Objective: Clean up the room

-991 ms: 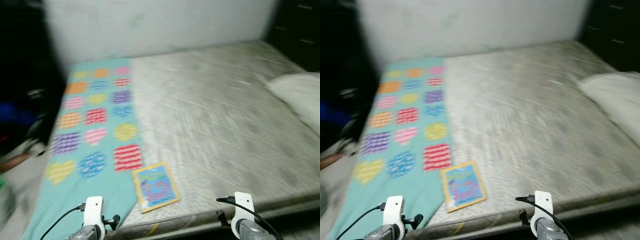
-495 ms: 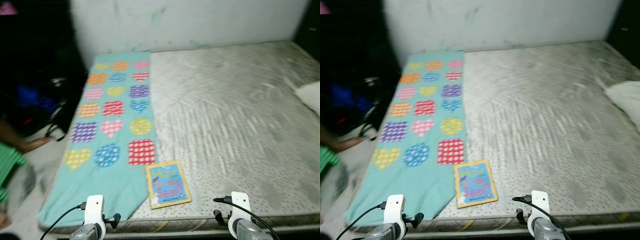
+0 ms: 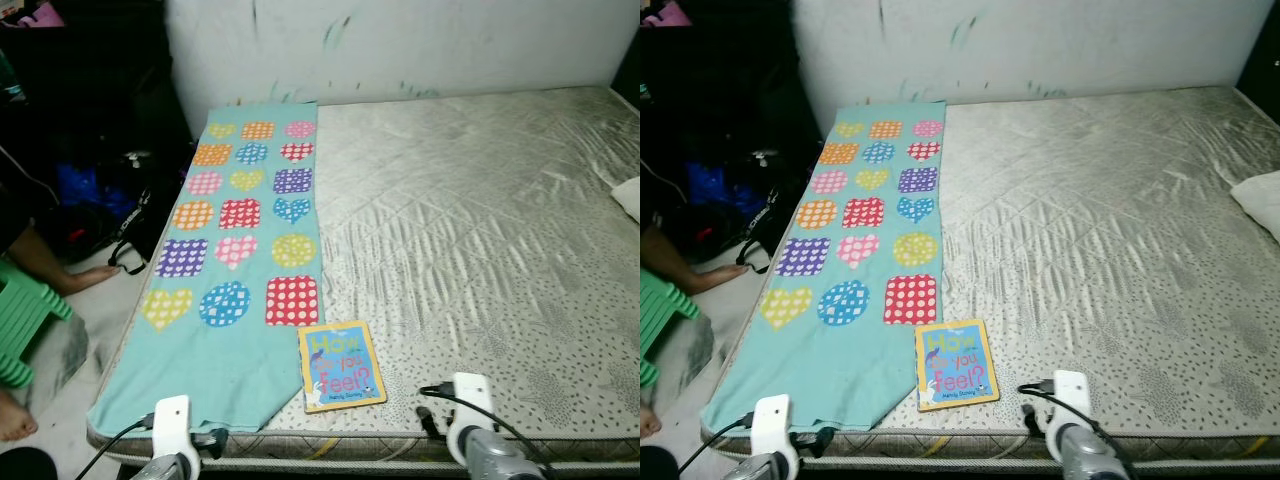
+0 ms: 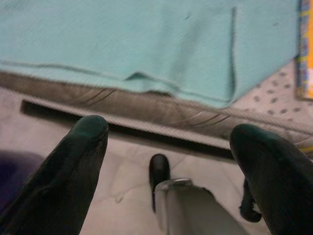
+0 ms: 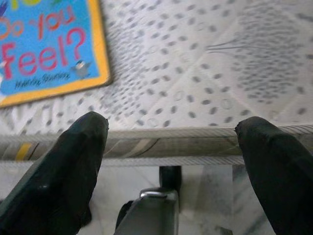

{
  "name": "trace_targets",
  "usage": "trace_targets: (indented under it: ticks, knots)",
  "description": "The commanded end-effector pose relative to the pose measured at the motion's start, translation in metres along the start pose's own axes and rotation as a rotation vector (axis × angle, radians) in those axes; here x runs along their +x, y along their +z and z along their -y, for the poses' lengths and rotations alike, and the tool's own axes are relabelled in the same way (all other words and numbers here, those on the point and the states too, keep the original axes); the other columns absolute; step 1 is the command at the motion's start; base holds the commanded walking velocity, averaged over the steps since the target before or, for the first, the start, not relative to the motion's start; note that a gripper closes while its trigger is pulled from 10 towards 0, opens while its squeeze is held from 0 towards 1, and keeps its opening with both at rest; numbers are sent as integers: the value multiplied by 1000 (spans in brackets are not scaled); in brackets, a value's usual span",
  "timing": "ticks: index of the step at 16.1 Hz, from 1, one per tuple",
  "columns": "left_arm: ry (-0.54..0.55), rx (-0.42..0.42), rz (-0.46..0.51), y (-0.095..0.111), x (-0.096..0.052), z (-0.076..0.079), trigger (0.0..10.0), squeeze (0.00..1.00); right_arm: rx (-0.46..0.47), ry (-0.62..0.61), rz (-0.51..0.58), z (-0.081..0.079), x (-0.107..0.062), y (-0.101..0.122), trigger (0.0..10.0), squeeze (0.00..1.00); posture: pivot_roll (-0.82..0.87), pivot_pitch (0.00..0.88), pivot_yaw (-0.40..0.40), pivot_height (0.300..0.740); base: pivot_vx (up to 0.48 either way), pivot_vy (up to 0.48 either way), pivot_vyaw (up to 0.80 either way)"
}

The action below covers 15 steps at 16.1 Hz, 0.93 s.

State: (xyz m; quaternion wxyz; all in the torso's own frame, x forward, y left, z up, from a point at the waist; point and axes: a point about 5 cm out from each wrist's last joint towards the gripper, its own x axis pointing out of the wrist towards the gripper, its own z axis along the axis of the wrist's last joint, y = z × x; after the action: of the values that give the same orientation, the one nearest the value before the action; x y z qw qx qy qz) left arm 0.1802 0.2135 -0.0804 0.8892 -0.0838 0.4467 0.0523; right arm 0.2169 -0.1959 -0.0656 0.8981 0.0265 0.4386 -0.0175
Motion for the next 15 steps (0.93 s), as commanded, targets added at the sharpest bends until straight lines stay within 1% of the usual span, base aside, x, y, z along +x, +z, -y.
trace_targets:
  ticks: [1, 2, 3, 4, 7, 9, 15]
  knots:
    - [48, -2, -10, -3, -3, -11, 10000, 0, -41, 9, -39, -5, 0, -7, 10000, 0, -82, 0, 88, 740, 0, 0, 0]
    - [66, 6, -32, -7, -4, -14, 10000, 0, -84, 13, -90, -7, -1, -16, 10000, 0, -80, 0, 87, 740, 0, 0, 0]
    - [78, 27, -57, -11, -5, -16, 10000, 0, -110, 12, -105, -6, -1, -21, 10000, 0, -79, 0, 86, 740, 0, 0, 0]
    - [85, 44, -67, -13, -5, -18, 10000, 0, -117, 1, -112, -3, -2, -23, 10000, 0, -82, 0, 88, 740, 0, 0, 0]
    - [85, 42, -62, -12, -5, -17, 10000, 0, -134, -21, -122, 5, -4, -25, 10000, 0, -88, 0, 92, 740, 0, 0, 0]
    - [85, 41, -59, -11, -5, -17, 10000, 0, -136, -35, -129, 10, -5, -28, 10000, 0, -88, 0, 92, 740, 0, 0, 0]
    - [72, 27, -47, -9, -4, -15, 10000, 0, -121, -36, -105, 14, -6, -26, 10000, 0, -89, 0, 91, 740, 0, 0, 0]
